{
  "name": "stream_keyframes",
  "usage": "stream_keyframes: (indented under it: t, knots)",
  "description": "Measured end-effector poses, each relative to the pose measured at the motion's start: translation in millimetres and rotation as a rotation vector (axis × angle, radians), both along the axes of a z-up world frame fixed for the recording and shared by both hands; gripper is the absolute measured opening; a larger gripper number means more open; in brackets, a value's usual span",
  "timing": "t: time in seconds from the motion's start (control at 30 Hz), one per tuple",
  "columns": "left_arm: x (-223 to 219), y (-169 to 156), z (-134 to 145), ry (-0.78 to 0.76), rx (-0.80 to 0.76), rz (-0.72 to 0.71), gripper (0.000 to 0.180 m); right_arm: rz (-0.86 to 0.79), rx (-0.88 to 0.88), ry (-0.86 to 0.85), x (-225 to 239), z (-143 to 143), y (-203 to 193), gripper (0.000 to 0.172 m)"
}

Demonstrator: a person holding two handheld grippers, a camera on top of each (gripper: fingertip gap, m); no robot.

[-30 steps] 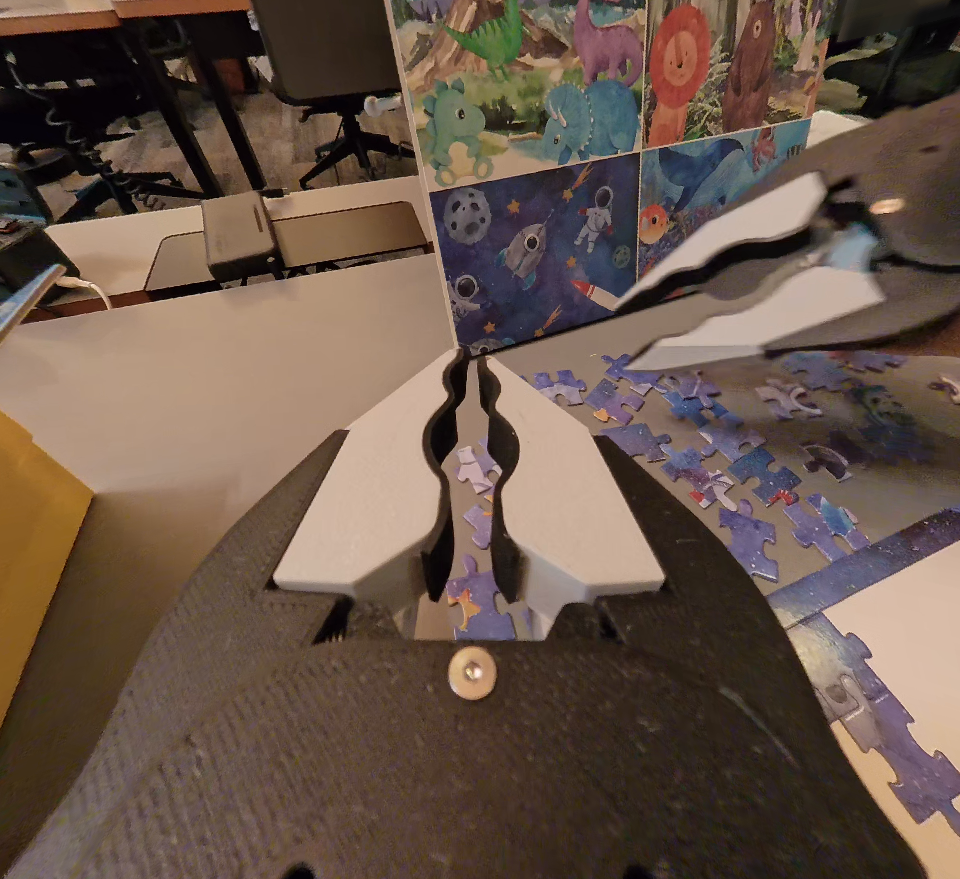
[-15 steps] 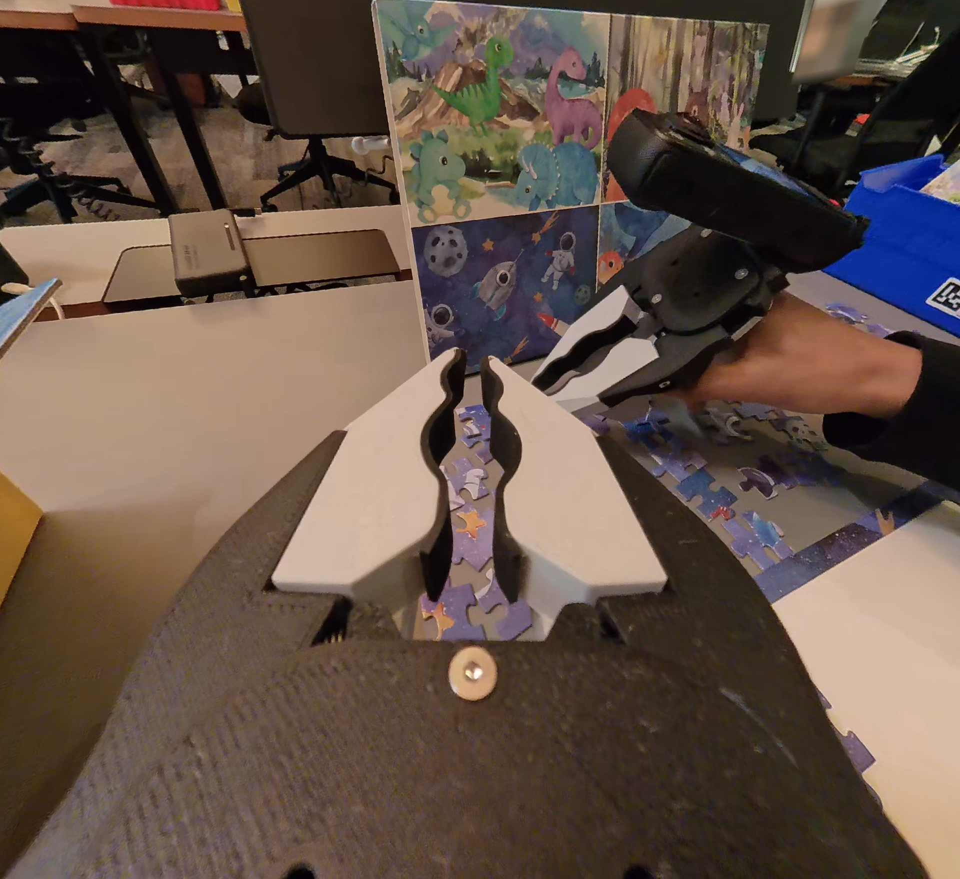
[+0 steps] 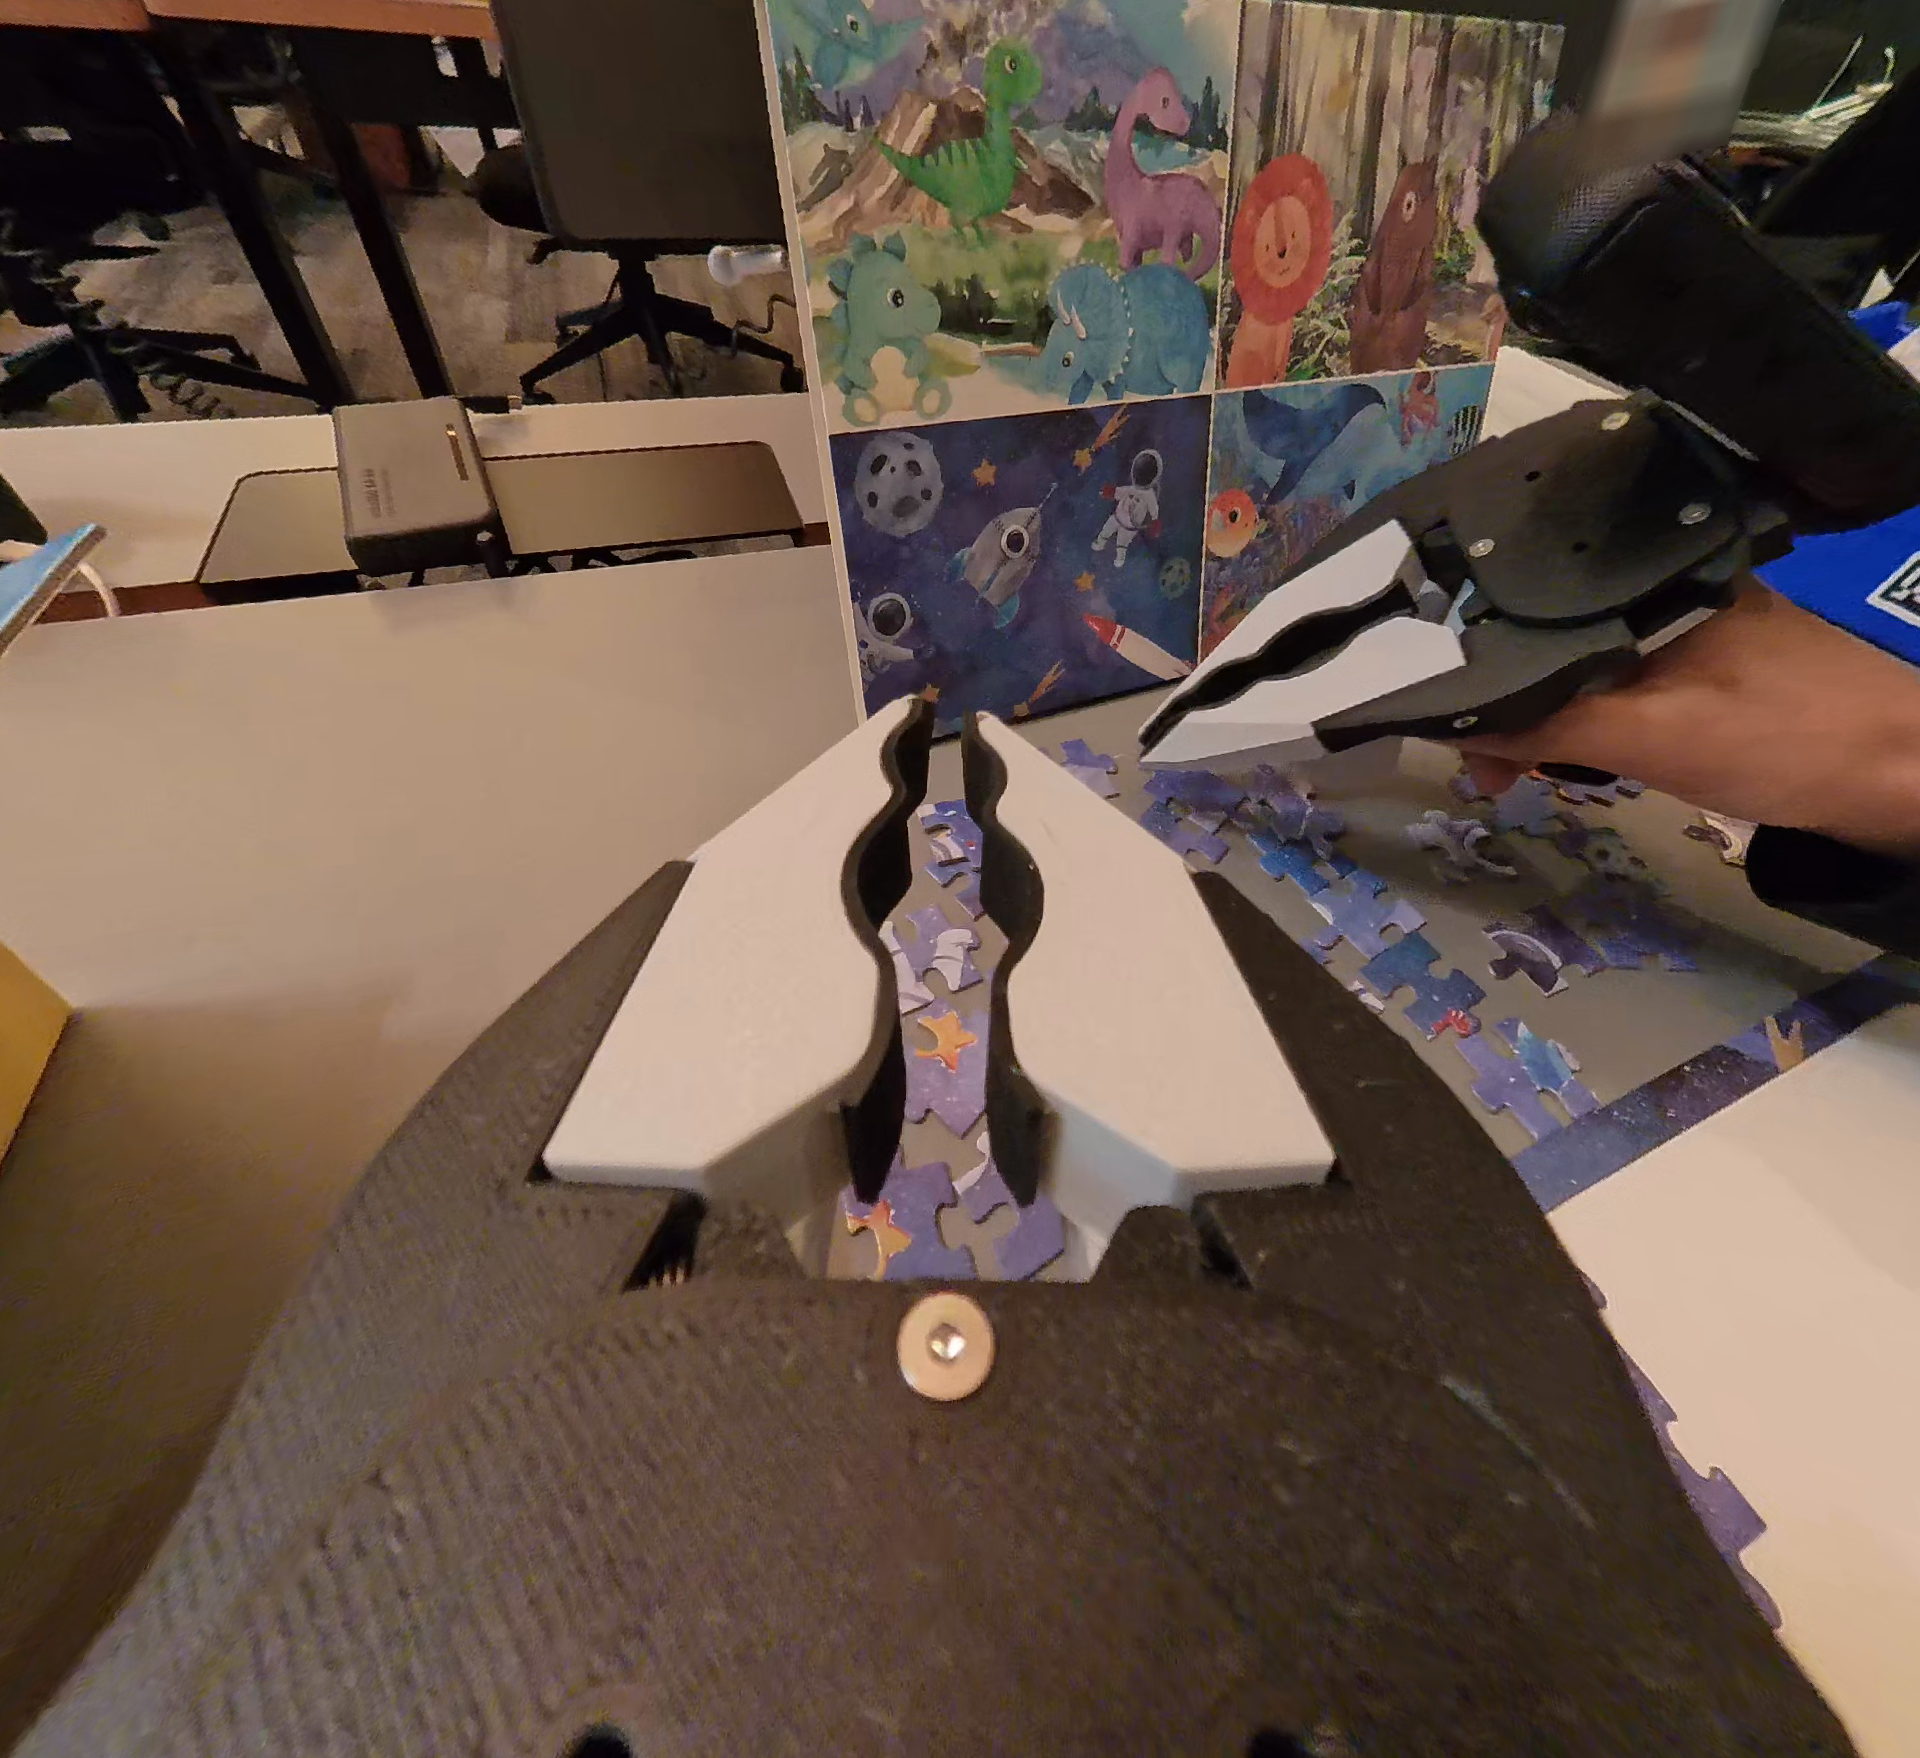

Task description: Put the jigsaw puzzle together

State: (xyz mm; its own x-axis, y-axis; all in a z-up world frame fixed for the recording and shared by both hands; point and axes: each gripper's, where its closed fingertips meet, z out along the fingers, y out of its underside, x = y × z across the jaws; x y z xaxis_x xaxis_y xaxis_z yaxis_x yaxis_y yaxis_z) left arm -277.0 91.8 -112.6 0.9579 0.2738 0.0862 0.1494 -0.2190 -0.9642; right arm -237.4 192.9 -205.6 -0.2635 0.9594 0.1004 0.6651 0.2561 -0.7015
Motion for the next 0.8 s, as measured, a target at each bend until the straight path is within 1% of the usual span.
stream_keyframes:
  t: [0.1,0.17,0.6,0.63,0.73,0.8]
  knots:
    - [-0.4,-0.1,-0.9,-0.001,-0.003,0.0,0.004,-0.019,-0.087,-0.011,3.0,-4.0,0.6,0.006]
    - [0.2,0.4,-1.4,-0.002,-0.006,-0.003,0.004,-0.03,-0.113,-0.016,3.7,-5.8,2.5,0.008]
    - [0.3,0.1,-0.8,0.001,-0.007,-0.004,0.004,-0.064,-0.094,-0.022,-6.7,-11.4,10.5,0.012]
    - [0.4,0.2,-0.9,0.002,-0.007,-0.005,0.004,-0.067,-0.094,-0.03,-7.3,-13.4,10.7,0.013]
    - [0.3,0.1,-0.6,0.001,-0.006,-0.005,0.004,-0.064,-0.118,-0.059,-7.3,-19.9,7.8,0.026]
    - [0.1,-0.1,-0.3,0.0,-0.004,-0.005,0.004,-0.046,-0.158,-0.067,-6.3,-19.3,0.0,0.029]
